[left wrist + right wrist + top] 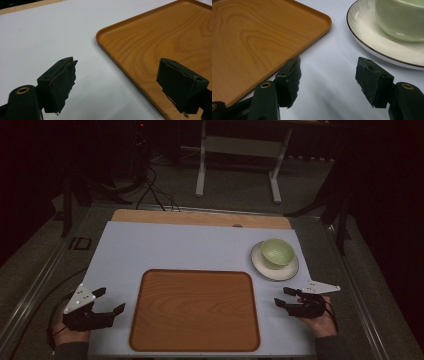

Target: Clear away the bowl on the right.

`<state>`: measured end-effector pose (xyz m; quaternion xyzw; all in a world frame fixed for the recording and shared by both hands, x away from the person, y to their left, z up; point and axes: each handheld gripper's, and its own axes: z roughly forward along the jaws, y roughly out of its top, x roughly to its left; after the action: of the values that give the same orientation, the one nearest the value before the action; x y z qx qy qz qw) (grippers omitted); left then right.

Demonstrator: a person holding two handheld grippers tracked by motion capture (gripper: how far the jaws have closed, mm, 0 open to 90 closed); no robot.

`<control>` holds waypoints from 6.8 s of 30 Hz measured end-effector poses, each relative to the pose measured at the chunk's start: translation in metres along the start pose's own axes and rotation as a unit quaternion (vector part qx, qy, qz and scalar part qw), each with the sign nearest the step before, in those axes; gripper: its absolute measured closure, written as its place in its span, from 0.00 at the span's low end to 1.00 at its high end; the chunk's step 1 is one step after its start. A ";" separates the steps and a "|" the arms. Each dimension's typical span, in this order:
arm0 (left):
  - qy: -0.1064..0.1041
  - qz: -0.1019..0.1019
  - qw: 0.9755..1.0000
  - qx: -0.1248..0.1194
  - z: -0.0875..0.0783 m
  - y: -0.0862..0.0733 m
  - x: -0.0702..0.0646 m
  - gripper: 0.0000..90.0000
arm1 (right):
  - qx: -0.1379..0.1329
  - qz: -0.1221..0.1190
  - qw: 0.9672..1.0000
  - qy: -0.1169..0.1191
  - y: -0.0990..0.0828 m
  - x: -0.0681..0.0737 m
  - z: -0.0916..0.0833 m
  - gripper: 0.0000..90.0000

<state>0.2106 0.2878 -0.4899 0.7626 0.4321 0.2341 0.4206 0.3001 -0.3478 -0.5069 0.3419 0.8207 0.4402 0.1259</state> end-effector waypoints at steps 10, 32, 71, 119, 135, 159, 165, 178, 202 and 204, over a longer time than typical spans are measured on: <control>0.005 -0.005 1.000 -0.005 -0.003 -0.001 0.002 0.17 | -0.002 -0.007 1.000 -0.008 0.013 -0.010 0.000 0.40; 0.022 -0.008 1.000 -0.012 -0.007 -0.001 0.005 0.17 | -0.003 -0.021 1.000 -0.008 0.052 -0.030 0.000 0.35; 0.018 -0.007 1.000 -0.010 -0.004 -0.001 0.006 0.17 | 0.006 0.068 0.989 -0.131 0.080 -0.091 0.022 0.28; 0.015 -0.002 1.000 -0.012 -0.005 0.000 0.005 0.17 | 0.083 0.227 0.960 -0.140 0.074 -0.104 0.063 0.92; 0.016 -0.003 1.000 -0.012 -0.005 0.000 0.005 0.17 | 0.067 0.194 0.969 -0.139 0.082 -0.097 0.051 0.92; 0.016 -0.002 1.000 -0.013 -0.005 0.000 0.005 0.17 | 0.053 0.149 0.980 -0.117 0.110 -0.078 0.033 0.92; 0.016 -0.002 1.000 -0.014 -0.005 0.000 0.005 0.17 | 0.049 0.138 0.983 -0.110 0.117 -0.072 0.032 0.92; 0.016 -0.002 1.000 -0.014 -0.005 0.000 0.005 0.17 | 0.045 0.111 0.989 -0.083 0.128 -0.057 0.035 0.92; 0.016 -0.002 1.000 -0.015 -0.005 0.000 0.005 0.17 | 0.043 0.068 0.995 -0.050 0.144 -0.028 0.046 0.92; 0.016 -0.002 1.000 -0.015 -0.005 0.000 0.005 0.17 | 0.043 0.065 0.996 -0.047 0.145 -0.025 0.047 0.92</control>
<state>0.2097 0.2946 -0.4871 0.7517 0.4366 0.2516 0.4255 0.4079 -0.2801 -0.4195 0.4198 0.8080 0.3953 0.1208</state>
